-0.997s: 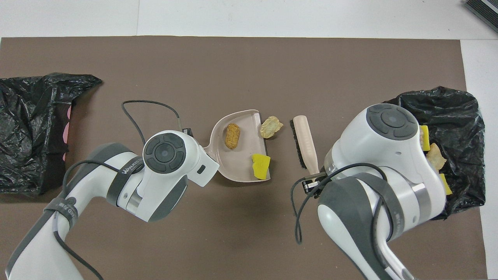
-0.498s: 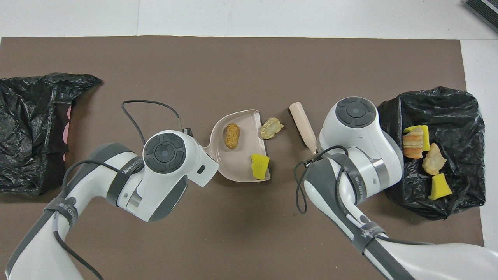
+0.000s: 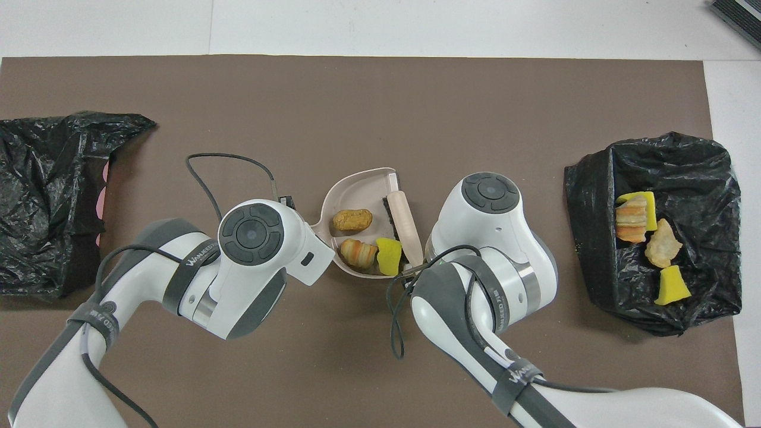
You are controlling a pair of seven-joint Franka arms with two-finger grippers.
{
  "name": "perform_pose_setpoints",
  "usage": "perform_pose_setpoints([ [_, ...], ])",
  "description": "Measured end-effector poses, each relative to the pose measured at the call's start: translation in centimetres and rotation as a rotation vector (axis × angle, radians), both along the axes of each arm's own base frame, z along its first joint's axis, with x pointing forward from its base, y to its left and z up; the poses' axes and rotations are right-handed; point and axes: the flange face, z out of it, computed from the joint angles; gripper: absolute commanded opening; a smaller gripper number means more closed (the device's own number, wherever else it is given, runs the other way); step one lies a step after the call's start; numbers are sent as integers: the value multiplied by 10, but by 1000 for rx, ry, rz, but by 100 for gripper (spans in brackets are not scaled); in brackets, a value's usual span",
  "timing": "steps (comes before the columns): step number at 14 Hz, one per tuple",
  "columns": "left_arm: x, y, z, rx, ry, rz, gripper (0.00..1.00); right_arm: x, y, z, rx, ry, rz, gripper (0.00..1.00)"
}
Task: Sweep and dump trash in bin
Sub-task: 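Sweep the remaining chunks into the dustpan with the right gripper's brush, then lift the dustpan with the left gripper while the right gripper lowers the brush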
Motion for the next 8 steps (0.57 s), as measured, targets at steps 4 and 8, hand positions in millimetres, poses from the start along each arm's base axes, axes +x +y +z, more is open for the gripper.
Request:
perform_pose_setpoints([
  [4, 4, 5, 0, -7, -4, -8, 0, -2, -10, 30, -23, -3, -42, 0],
  [8, 29, 48, 2, -56, 20, -24, 0, -18, -45, 109, -111, -29, -229, 0],
])
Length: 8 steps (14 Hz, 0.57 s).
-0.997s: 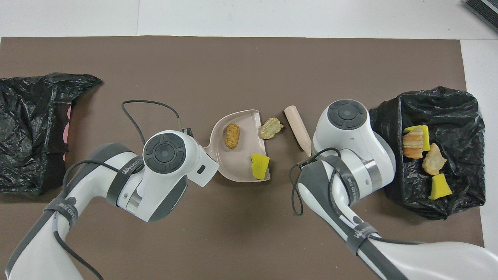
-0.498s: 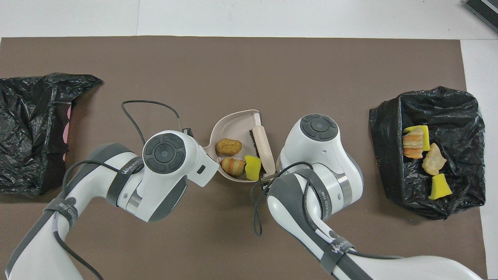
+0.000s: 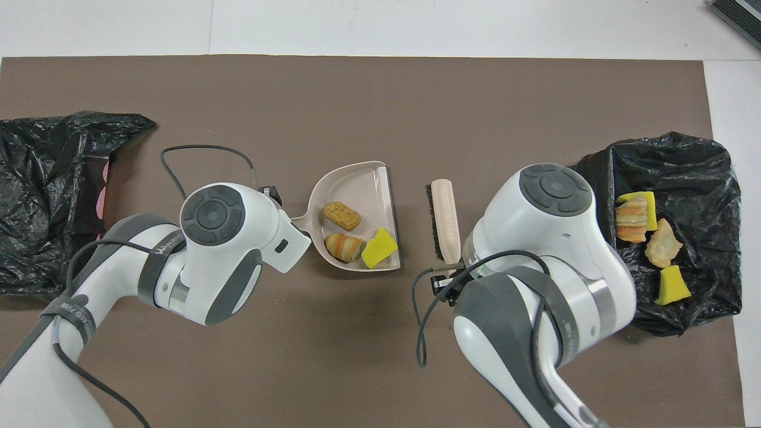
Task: Sweep and dump trash in bin
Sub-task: 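Lift the dustpan with the left gripper while the right gripper lowers the brush, then carry the dustpan to the nearer black bag and tip it in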
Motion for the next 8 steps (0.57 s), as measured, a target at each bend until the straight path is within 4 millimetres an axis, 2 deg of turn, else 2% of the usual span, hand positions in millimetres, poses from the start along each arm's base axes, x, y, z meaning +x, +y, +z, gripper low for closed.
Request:
perform_pose_setpoints([
  [1, 9, 15, 4, -9, 0, 2, 0, -12, 5, 15, -25, -13, -40, 0],
  [3, 29, 42, 21, -20, -3, 20, 0, -49, 34, 26, -57, -33, -55, 0],
  [6, 56, 76, 54, -25, -19, 31, 0, -102, 72, 10, -34, -36, -19, 0],
  [8, 71, 106, 67, -30, -29, 57, 0, -123, 85, -10, -34, -29, 12, 0],
])
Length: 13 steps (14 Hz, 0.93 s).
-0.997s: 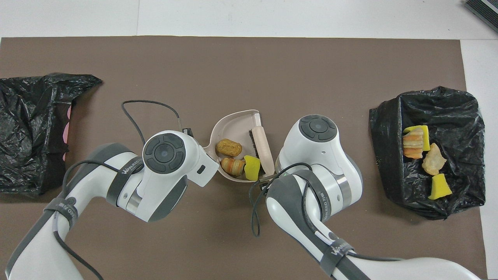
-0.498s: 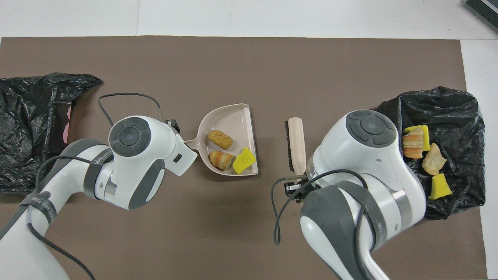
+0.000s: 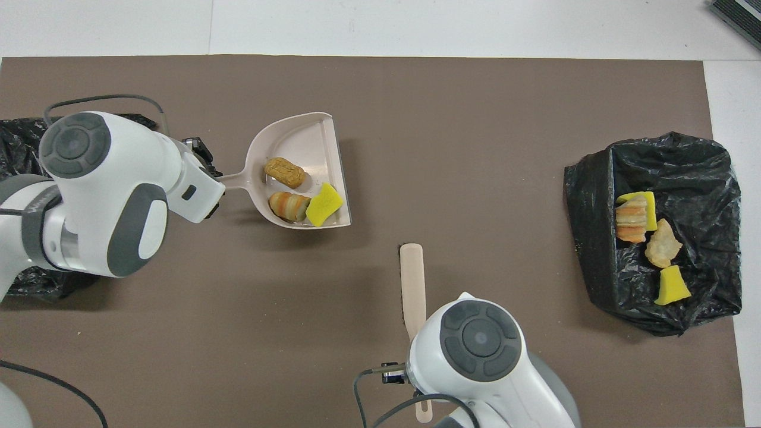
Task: Sweep and dump trash in bin
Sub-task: 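Carry the dustpan to the nearer black bag and tip it in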
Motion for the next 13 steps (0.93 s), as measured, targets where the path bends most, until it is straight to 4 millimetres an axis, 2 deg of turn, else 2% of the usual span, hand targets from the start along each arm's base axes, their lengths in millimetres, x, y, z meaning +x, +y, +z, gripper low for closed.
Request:
perform_pose_setpoints([
  [3, 18, 51, 19, -33, 9, 18, 0, -17, 10, -30, -16, 35, 31, 0],
  [6, 31, 121, 43, -28, 7, -1, 0, -18, 15, -53, 17, 40, 4, 0],
  [11, 34, 224, 51, -15, 4, -2, 0, -14, 26, -86, 28, 56, -18, 0],
  [13, 33, 276, 57, -5, 3, -15, 0, -12, 32, -100, 32, 58, -18, 0],
])
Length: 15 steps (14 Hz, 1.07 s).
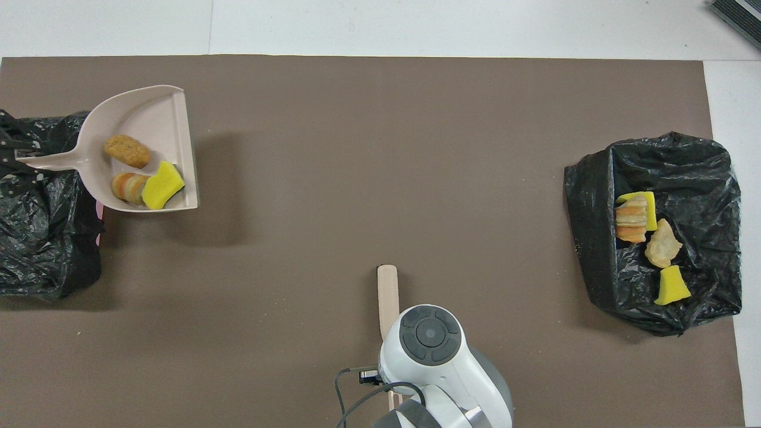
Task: Sweep and dump trash in bin
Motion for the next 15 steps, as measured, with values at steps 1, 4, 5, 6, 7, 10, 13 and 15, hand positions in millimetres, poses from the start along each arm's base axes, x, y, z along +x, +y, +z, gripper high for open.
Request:
perform_pose_setpoints([
  [1, -3, 27, 4, 6, -2, -5, 0, 0, 1, -4, -1, 4, 2, 3],
  [4, -23, 107, 12, 19, -11, 31, 0, 0, 2, -5, -1, 5, 2, 100],
  [5, -31, 130, 15, 25, -19, 48, 0, 0, 2, -5, 0, 5, 2, 100],
  [6, -39, 152, 21, 35, -30, 56, 0, 1, 2, -5, 1, 3, 1, 100],
  [7, -46, 169, 27, 54, -40, 53, 0, 3, 3, -3, 0, -6, 5, 100],
  [10, -46, 179, 38, 179, -35, 6, 0, 26, 1, 11, -5, -71, 19, 100],
  [13, -36, 172, 47, 377, 1, -85, 0, 76, -23, 42, -1, -164, -29, 100],
  [15, -32, 167, 51, 477, 33, -135, 0, 104, -44, 60, -9, -219, -63, 100],
])
